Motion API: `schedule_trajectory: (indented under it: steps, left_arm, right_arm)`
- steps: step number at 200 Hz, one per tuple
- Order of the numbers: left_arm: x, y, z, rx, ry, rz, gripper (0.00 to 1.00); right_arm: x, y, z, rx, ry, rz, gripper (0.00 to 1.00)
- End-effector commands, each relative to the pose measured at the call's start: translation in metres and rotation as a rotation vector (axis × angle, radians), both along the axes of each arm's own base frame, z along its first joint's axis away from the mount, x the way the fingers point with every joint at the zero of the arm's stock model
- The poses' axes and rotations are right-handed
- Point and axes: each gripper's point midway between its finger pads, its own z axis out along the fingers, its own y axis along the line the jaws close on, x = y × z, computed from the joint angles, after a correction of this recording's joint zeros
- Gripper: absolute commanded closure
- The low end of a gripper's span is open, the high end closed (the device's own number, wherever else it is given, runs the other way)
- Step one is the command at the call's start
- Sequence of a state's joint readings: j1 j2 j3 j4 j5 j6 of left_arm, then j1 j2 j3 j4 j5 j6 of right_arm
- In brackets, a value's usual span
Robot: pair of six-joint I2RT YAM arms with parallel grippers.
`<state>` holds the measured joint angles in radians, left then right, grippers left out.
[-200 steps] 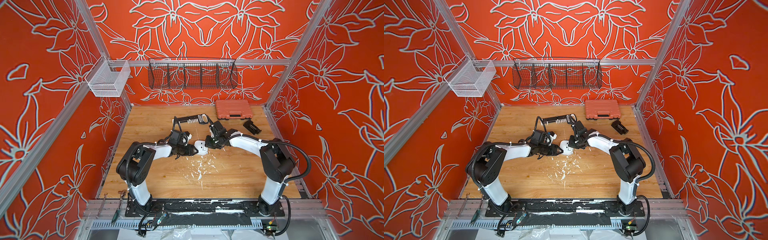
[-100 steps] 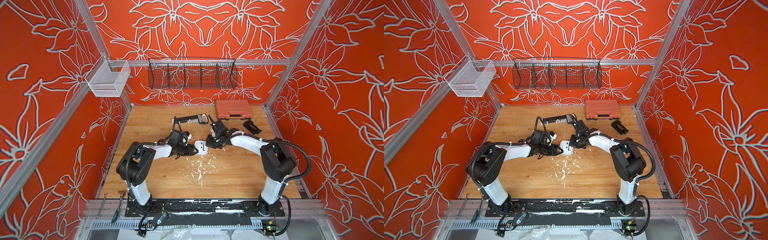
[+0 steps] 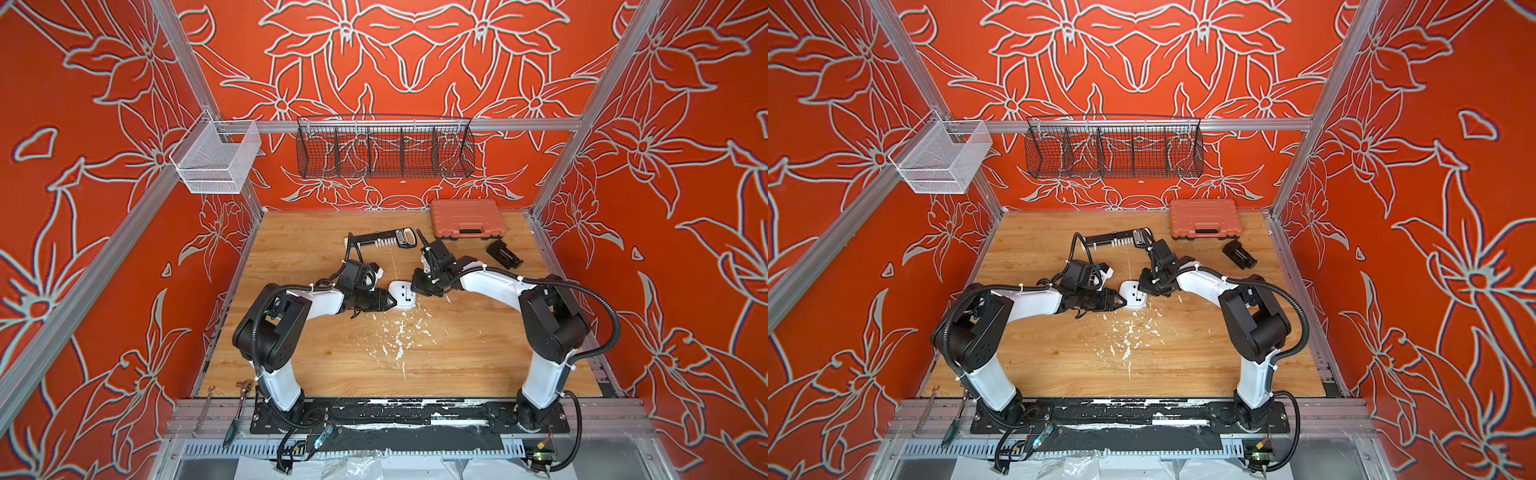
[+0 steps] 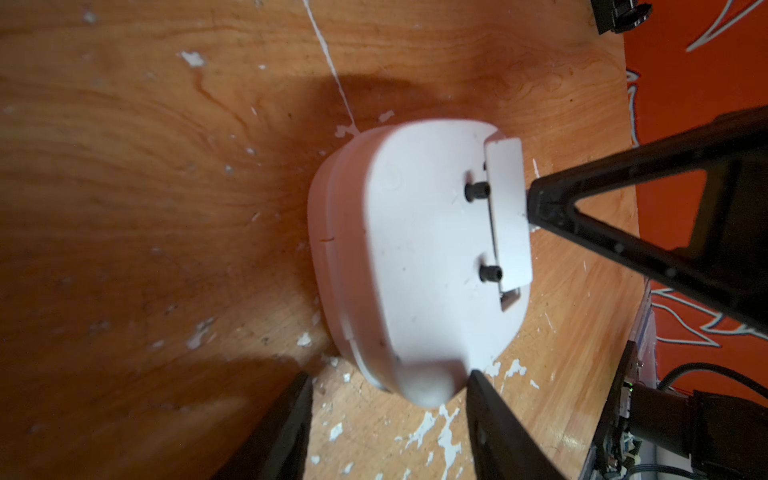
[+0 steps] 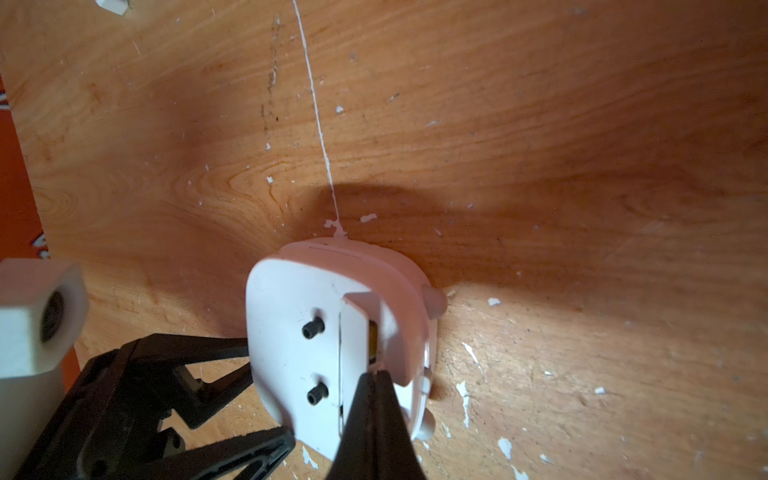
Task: Insert the battery into the alarm
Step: Install the cover on the alarm.
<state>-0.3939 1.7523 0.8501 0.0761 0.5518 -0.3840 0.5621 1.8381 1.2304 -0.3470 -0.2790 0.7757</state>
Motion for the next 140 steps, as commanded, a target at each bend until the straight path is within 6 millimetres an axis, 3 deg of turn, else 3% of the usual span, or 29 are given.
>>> schedule_trajectory:
  steps: [1,140]
  left_arm:
    - [0.0016,0.0017,-0.0049,0.026,0.009,0.008,0.43]
    - [0.0002,0.0025,-0.0082,0.028,0.013,0.011,0.43]
  right_arm:
    - [-0.0086,0.0017,-0.0132,-0.017,0.054,0.006,1.0]
    - [-0.0158,0.0043,-0.0162,-0.043,0.088,0.052,1.0]
